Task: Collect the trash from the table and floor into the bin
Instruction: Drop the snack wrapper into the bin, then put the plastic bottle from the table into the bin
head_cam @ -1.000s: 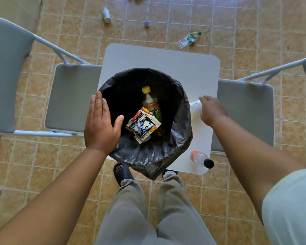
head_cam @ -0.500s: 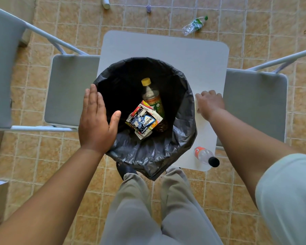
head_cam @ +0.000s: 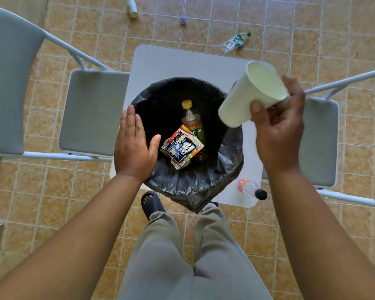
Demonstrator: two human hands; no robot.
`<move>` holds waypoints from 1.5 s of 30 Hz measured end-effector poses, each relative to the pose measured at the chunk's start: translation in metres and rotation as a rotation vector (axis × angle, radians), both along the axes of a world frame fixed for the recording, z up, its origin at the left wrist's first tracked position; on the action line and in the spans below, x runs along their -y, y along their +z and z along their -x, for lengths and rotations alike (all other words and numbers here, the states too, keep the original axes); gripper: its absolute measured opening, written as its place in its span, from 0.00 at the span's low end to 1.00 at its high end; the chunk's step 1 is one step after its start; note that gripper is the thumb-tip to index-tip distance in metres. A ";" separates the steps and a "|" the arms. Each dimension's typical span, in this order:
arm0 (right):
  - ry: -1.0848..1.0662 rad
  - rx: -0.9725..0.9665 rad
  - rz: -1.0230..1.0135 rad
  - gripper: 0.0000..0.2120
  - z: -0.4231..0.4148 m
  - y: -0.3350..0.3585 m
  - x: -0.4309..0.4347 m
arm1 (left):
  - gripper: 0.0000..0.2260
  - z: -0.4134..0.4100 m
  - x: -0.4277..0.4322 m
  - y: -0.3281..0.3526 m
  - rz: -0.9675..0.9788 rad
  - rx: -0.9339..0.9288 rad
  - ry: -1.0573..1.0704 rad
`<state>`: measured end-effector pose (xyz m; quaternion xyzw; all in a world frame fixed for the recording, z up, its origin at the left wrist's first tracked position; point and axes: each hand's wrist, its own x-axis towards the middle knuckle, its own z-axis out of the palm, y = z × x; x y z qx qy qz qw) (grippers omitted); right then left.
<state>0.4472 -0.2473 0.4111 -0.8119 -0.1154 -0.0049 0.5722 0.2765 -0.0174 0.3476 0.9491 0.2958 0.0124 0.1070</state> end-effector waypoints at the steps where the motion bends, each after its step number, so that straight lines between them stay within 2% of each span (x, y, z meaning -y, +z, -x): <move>1: 0.039 -0.013 0.024 0.28 0.014 0.002 -0.008 | 0.32 0.000 0.000 0.000 0.006 0.000 0.002; 5: 0.318 -0.089 0.375 0.32 0.057 -0.013 -0.030 | 0.32 0.001 -0.001 0.002 0.019 -0.009 0.010; 8: 0.451 -0.027 0.599 0.37 0.071 -0.028 -0.031 | 0.32 0.001 -0.001 0.002 0.015 -0.021 0.016; 15: 0.380 0.131 0.513 0.23 0.068 -0.033 -0.006 | 0.32 0.001 -0.001 0.004 0.013 -0.054 0.009; 22: 0.530 0.275 0.565 0.20 0.077 -0.039 0.009 | 0.32 0.001 -0.001 0.006 0.025 -0.052 0.023; 26: 0.404 0.316 0.473 0.17 0.070 -0.037 0.022 | 0.32 0.001 0.000 0.006 0.022 -0.043 0.021; 28: 0.292 0.320 0.510 0.16 0.064 -0.039 0.042 | 0.32 0.001 0.000 0.005 0.023 -0.035 0.022; 31: 0.225 0.191 0.724 0.16 0.063 -0.051 0.083 | 0.32 0.001 -0.001 0.004 0.021 -0.021 0.015; 34: 0.341 -0.086 1.000 0.23 0.076 -0.069 0.120 | 0.31 0.001 -0.001 0.003 0.003 -0.006 -0.001; 36: 0.403 -0.229 1.091 0.26 0.086 -0.081 0.135 | 0.31 0.000 0.000 0.003 0.001 -0.007 0.005; 40: 0.421 -0.319 1.001 0.18 0.091 -0.095 0.145 | 0.31 0.000 0.000 0.003 0.003 -0.016 0.019; 42: 0.336 -0.258 0.950 0.17 0.086 -0.094 0.141 | 0.31 0.000 -0.001 0.004 0.008 -0.013 0.015; 45: 0.114 -0.140 0.824 0.22 0.067 -0.073 0.128 | 0.32 0.000 0.000 0.004 0.008 -0.019 0.010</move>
